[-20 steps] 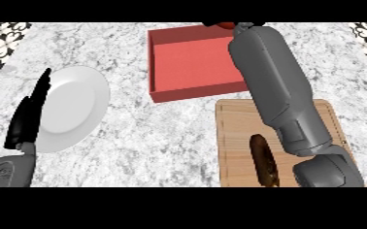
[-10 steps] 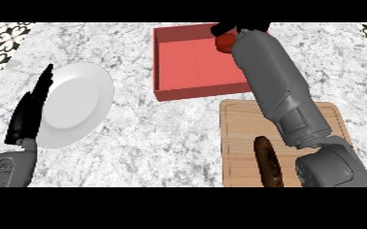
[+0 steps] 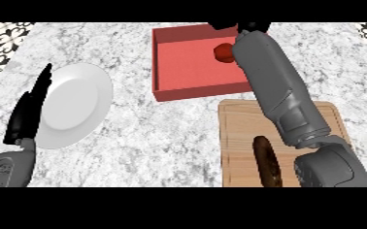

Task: Pick the bell pepper from the cutting board and place it in the cardboard box

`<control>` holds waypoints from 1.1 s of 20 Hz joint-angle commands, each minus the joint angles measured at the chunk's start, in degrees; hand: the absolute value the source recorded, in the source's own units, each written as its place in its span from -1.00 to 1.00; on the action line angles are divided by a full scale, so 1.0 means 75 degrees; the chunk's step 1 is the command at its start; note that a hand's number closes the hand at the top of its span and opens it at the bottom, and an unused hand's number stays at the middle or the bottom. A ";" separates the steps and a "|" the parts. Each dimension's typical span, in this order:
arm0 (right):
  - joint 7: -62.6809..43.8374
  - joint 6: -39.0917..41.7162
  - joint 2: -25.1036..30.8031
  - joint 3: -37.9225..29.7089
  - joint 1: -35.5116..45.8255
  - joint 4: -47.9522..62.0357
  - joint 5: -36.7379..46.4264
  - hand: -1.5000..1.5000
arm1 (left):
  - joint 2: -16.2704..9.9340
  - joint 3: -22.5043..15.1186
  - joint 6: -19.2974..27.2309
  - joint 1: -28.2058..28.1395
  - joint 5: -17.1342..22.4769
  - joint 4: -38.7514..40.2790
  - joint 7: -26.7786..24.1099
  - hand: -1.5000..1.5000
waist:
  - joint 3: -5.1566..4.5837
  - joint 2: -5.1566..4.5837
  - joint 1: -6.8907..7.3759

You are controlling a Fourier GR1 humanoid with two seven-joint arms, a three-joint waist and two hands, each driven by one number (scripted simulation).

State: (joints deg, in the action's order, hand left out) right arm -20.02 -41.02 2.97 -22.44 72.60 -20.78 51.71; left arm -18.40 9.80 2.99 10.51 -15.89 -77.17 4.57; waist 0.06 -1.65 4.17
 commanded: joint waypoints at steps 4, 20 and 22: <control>0.1393 -0.0865 0.0138 -0.0738 -0.0061 -0.0529 -0.1020 -1.00 | -0.0075 0.0167 0.0006 0.0155 0.0042 0.0165 0.0144 0.00 | 0.0002 0.0075 -0.0237; 0.1164 0.1342 0.0521 -0.0047 -0.3947 -0.5412 -0.2051 -1.00 | -0.0119 0.0590 0.0182 -0.0663 0.0066 0.0330 -0.0283 0.00 | -0.0013 0.0341 -0.0905; 0.0653 0.1800 0.0574 0.0222 -0.4562 -0.6500 -0.1954 -1.00 | 0.0012 0.0468 0.0160 -0.0871 0.0044 0.0078 -0.0215 0.00 | -0.0013 0.0349 -0.0876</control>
State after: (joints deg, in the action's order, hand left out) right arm -12.33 -32.68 6.19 -23.03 47.02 -57.71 37.36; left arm -18.89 13.50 4.15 4.98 -15.47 -76.19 2.71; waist -0.03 0.82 -1.93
